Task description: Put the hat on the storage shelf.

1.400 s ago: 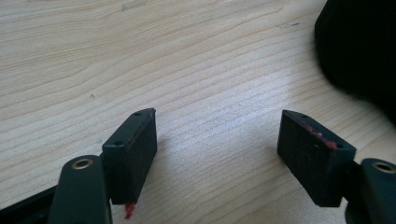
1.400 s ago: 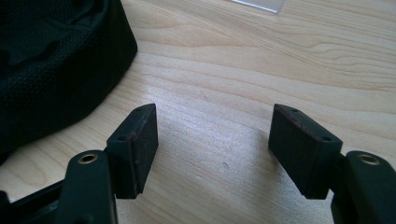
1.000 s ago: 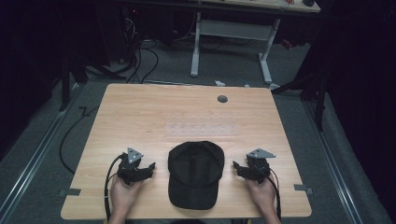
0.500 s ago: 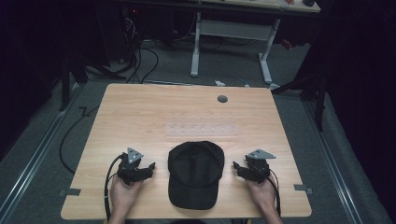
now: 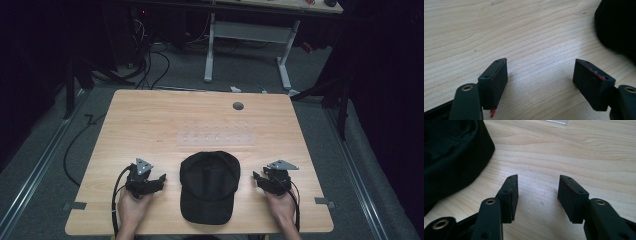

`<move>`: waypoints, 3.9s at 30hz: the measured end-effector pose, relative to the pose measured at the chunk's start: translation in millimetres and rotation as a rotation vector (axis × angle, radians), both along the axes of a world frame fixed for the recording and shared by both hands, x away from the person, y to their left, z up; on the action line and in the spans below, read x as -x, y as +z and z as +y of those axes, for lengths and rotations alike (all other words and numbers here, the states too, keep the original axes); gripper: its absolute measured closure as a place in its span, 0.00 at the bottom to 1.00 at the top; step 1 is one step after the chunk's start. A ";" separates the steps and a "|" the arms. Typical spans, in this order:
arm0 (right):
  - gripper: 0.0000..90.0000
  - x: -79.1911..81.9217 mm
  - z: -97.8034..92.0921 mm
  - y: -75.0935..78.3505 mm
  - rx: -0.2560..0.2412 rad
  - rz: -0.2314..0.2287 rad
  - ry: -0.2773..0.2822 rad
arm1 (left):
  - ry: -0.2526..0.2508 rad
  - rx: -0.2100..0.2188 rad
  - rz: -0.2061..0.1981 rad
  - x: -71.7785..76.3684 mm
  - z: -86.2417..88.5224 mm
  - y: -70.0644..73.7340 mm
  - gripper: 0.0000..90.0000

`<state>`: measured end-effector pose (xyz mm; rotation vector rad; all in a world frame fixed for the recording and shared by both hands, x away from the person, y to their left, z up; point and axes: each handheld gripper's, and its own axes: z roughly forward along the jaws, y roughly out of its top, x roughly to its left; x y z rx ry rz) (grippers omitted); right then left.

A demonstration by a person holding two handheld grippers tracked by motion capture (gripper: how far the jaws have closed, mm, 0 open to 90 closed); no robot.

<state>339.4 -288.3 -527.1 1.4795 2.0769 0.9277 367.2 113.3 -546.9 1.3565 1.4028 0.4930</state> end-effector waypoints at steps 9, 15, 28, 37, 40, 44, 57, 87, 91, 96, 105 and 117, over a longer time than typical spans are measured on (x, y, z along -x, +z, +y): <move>0.57 10.4 -6.3 9.1 -0.040 -0.020 0.019 | 0.004 0.000 0.000 -0.3 0.1 -0.1 0.31; 0.55 17.2 -4.3 15.8 -0.066 -0.017 0.052 | 0.006 0.001 0.000 -0.4 0.2 0.0 0.30; 0.58 27.2 18.5 42.5 -0.099 -0.056 0.158 | 0.005 0.003 0.001 -0.4 0.4 0.0 0.30; 0.60 23.7 32.9 52.5 -0.094 -0.050 0.204 | 0.005 0.004 0.002 -0.4 0.4 0.1 0.31; 0.60 22.4 35.9 54.6 -0.100 -0.051 0.215 | 0.004 0.004 0.002 -0.5 0.5 0.1 0.30; 0.60 17.5 42.8 59.1 -0.105 -0.051 0.235 | 0.005 0.003 0.002 -0.4 0.4 0.0 0.31; 0.61 2.3 63.9 60.9 -0.100 -0.048 0.268 | 0.004 0.003 0.002 -0.4 0.4 0.0 0.30; 0.62 -36.7 96.0 55.2 -0.126 0.010 0.247 | 0.005 0.002 0.001 -0.4 0.3 0.0 0.30; 0.65 -38.9 98.4 53.4 -0.122 0.032 0.255 | 0.005 0.003 0.001 -0.4 0.3 0.0 0.30; 0.79 -41.2 100.3 51.8 -0.138 0.048 0.265 | 0.005 0.002 0.001 -0.4 0.3 0.0 0.30; 0.91 -39.3 100.9 53.1 -0.099 0.021 0.306 | 0.003 0.001 0.000 -0.3 0.1 -0.1 0.30; 0.94 -33.4 87.5 64.8 -0.140 -0.034 0.319 | 0.002 0.001 0.001 -0.2 0.1 -0.1 0.30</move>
